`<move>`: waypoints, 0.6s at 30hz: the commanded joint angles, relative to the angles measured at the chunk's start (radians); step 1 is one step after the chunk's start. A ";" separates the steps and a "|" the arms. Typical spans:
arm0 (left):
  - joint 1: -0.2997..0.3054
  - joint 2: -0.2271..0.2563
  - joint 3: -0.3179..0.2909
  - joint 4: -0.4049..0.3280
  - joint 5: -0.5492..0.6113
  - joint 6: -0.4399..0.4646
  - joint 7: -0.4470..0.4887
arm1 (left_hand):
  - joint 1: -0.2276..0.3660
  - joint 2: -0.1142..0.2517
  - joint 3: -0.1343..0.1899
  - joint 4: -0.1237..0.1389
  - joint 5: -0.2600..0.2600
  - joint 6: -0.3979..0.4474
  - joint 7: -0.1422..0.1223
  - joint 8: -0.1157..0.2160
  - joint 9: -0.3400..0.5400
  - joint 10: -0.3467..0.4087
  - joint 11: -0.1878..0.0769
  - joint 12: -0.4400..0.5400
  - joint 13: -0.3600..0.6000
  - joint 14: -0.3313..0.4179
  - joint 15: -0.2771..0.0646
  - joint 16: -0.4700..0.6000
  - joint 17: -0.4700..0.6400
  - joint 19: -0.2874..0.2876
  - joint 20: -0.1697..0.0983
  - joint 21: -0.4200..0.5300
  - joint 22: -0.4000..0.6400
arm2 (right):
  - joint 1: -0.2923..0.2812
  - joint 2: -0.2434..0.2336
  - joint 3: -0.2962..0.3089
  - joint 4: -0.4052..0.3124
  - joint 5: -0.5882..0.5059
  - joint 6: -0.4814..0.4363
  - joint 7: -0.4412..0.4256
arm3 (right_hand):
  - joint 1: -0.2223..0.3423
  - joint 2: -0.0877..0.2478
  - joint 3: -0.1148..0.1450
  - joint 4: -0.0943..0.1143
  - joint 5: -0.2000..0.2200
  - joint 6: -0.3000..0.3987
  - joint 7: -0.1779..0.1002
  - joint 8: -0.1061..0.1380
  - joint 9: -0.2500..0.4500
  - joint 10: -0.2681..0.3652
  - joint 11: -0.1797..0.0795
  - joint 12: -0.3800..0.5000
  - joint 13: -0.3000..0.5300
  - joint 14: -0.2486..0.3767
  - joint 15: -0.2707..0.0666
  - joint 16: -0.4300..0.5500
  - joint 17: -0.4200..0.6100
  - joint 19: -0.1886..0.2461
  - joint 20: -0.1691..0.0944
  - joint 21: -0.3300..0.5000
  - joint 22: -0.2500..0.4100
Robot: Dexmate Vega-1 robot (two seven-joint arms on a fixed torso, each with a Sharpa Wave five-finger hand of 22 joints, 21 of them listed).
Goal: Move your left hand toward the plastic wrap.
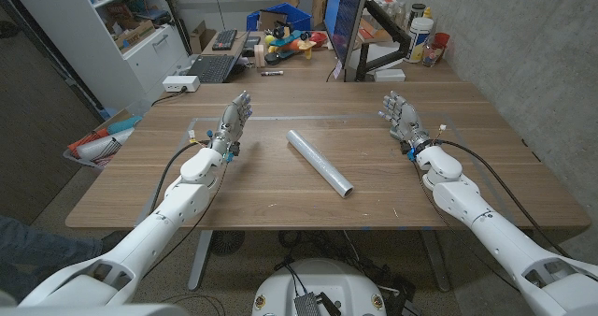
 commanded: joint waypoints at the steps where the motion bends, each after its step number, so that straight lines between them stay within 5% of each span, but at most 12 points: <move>1: 0.028 -0.165 -0.212 -0.002 0.164 0.077 -0.114 | 0.009 0.001 0.006 -0.001 0.004 0.003 0.006 0.006 0.004 -0.006 -0.003 0.005 0.004 -0.007 0.003 0.005 0.002 -0.015 0.001 0.003 0.004 | -0.029 0.140 0.165 0.003 -0.169 -0.073 0.101 | 0.007 0.001 0.003 0.000 0.004 0.008 0.001 0.006 0.003 0.007 -0.002 0.000 0.003 0.007 0.002 0.005 0.004 0.009 0.000 0.003 0.002; 18: 0.043 -0.288 -0.360 -0.022 0.313 0.123 -0.212 | 0.008 0.003 0.005 -0.005 0.004 0.003 0.006 0.006 0.004 -0.007 -0.002 0.005 0.003 -0.008 0.002 0.004 0.002 -0.016 0.003 -0.005 0.005 | -0.043 0.267 0.309 -0.012 -0.309 -0.110 0.187 | 0.007 0.004 -0.001 0.000 0.004 0.008 0.001 0.007 0.002 0.008 -0.001 -0.003 0.003 0.007 0.002 0.005 -0.002 0.011 0.000 -0.006 0.002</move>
